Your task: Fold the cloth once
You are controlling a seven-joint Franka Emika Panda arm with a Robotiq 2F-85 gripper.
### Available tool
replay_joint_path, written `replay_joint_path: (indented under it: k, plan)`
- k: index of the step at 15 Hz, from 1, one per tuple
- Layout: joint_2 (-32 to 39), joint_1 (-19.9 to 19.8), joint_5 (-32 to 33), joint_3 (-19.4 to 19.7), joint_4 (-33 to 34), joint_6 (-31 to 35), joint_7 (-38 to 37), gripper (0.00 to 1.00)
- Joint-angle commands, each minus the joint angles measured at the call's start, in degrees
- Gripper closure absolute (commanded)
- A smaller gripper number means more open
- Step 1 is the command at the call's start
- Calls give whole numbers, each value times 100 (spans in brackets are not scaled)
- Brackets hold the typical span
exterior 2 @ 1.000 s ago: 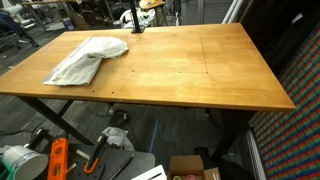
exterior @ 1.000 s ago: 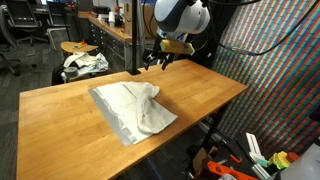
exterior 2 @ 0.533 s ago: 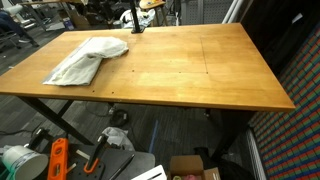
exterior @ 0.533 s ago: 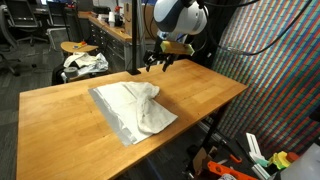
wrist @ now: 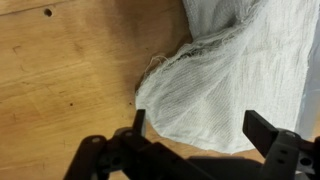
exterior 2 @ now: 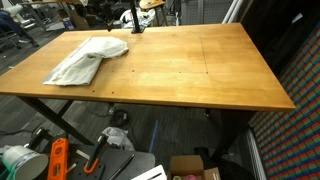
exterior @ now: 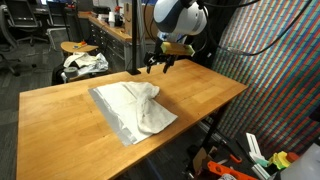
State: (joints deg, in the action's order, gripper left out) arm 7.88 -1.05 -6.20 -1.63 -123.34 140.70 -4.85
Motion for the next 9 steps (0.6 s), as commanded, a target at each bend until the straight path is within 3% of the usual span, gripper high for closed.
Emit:
replay_joint_path:
  k: [1, 5, 9]
  plan:
    - [105, 2, -174, 27, 360, -587, 170, 0]
    - [197, -26, -238, 41, 683, -1098, 207, 0]
    - [268, -154, -728, 39, 940, -1579, 630, 0]
